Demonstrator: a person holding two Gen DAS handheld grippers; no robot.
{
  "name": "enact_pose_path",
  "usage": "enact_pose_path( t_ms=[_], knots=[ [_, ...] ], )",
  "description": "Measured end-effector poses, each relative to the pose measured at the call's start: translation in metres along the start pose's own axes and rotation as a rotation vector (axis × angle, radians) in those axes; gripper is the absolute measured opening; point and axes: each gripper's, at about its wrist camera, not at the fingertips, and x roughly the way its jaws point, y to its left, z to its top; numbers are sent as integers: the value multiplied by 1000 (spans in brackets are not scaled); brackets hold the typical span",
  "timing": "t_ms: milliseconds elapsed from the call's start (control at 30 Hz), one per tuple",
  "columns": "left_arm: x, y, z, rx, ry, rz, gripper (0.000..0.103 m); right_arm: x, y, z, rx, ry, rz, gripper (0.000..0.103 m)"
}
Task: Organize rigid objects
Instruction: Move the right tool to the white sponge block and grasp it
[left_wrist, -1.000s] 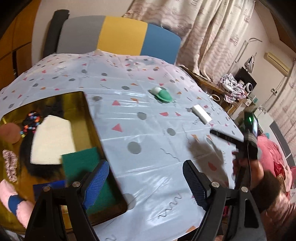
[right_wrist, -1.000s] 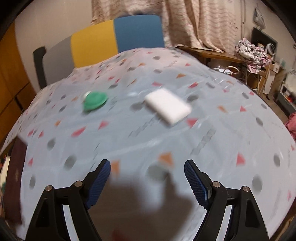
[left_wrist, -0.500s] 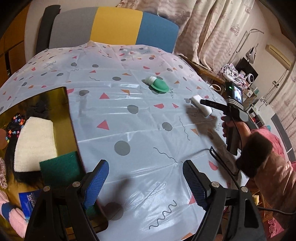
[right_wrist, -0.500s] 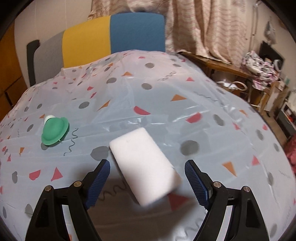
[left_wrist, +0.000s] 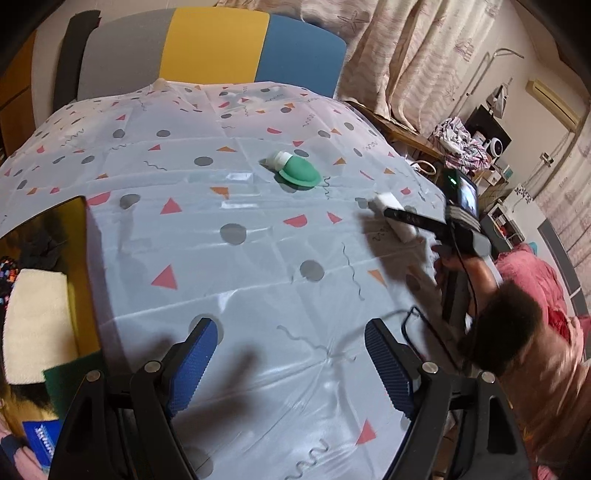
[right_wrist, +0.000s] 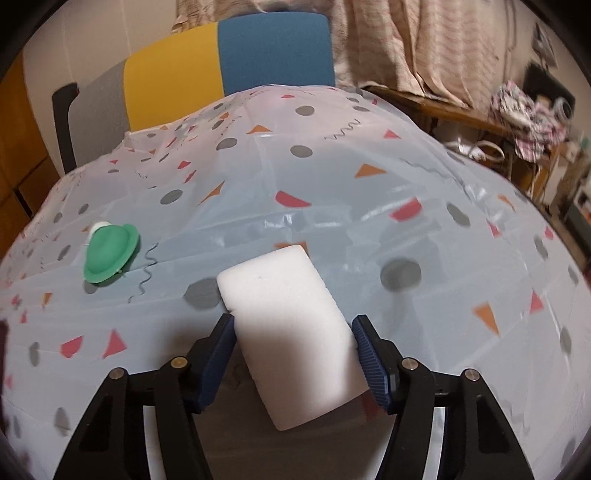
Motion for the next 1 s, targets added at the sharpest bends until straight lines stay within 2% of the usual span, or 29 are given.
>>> enact_pose_path(
  t_ms=[133,267,500,733,900,1000],
  knots=[
    [17,-3,19,-31,3,7,84,-22,5,-21,36,-3,45,64],
    [41,-13,47,-12,2,25,84,-29,14,-43,25,-23,30,65],
    [97,-23,96,27,48,62,84,-26,12,-44,47,-29,24,65],
    [145,-24,137,-6,91,100,84,-23,22,-45,-5,-29,-41,66],
    [169,-35,156,96,64,200,85,-25,18,-49,53,-56,-27,67],
    [183,-39,162,134,69,217,85,-25,15,-49,72,-60,-6,68]
  ],
)
